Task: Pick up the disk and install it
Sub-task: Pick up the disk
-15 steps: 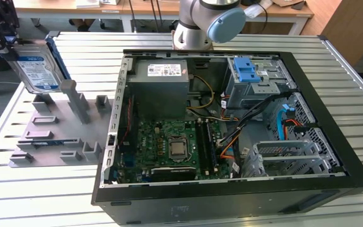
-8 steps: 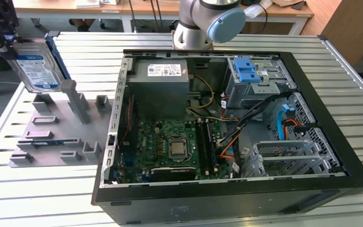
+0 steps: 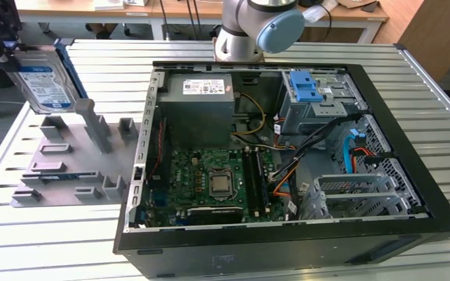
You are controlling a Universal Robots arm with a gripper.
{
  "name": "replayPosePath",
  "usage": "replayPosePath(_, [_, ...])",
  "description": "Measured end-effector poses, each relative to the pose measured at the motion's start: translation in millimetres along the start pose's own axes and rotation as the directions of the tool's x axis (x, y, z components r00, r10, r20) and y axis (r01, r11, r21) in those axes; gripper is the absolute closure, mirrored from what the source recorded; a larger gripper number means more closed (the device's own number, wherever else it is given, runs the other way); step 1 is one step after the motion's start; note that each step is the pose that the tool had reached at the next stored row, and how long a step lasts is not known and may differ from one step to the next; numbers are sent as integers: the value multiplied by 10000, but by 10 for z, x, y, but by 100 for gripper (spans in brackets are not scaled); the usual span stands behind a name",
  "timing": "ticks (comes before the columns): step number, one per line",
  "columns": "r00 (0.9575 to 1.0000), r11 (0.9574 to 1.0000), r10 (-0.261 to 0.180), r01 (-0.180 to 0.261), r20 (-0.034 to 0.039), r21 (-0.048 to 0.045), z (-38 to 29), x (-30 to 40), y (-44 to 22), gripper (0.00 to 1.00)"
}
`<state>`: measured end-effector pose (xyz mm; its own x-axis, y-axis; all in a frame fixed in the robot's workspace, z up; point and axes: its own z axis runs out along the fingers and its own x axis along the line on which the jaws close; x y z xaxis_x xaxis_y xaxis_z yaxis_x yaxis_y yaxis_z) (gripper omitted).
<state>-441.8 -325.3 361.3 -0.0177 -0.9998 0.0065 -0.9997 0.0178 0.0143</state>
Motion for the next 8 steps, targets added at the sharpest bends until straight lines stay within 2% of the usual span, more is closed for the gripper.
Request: replayPosePath(8, [10000, 10000, 0, 0, 1, 0, -41, 0, 1, 64])
